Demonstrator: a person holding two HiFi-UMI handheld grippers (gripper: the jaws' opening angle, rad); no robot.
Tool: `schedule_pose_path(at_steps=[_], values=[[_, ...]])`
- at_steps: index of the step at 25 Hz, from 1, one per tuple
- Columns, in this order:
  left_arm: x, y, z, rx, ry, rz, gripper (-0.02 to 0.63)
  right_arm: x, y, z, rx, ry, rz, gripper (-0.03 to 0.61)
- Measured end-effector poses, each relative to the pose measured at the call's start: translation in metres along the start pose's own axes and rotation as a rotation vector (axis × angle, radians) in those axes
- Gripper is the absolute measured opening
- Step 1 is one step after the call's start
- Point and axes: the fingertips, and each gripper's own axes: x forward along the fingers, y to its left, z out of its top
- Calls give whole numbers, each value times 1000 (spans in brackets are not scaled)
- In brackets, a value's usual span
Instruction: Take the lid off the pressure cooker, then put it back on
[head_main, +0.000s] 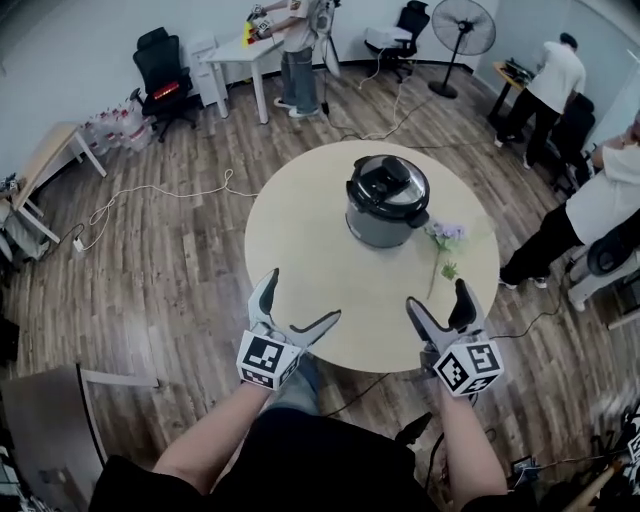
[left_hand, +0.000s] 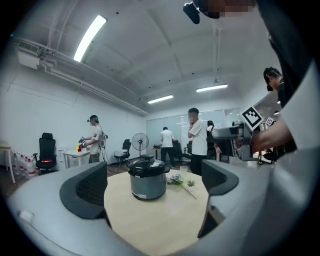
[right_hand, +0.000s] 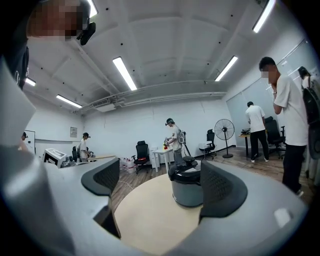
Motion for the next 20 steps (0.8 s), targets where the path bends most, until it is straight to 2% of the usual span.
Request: schedule_pose_path(at_steps=[12,20], values=[[178,89,-67,-13,104,-198,571,166,-63,20,-39,85,-109,515],[265,112,-127,-42,227,-376,588,274,-98,23,-94,204,-152,515]])
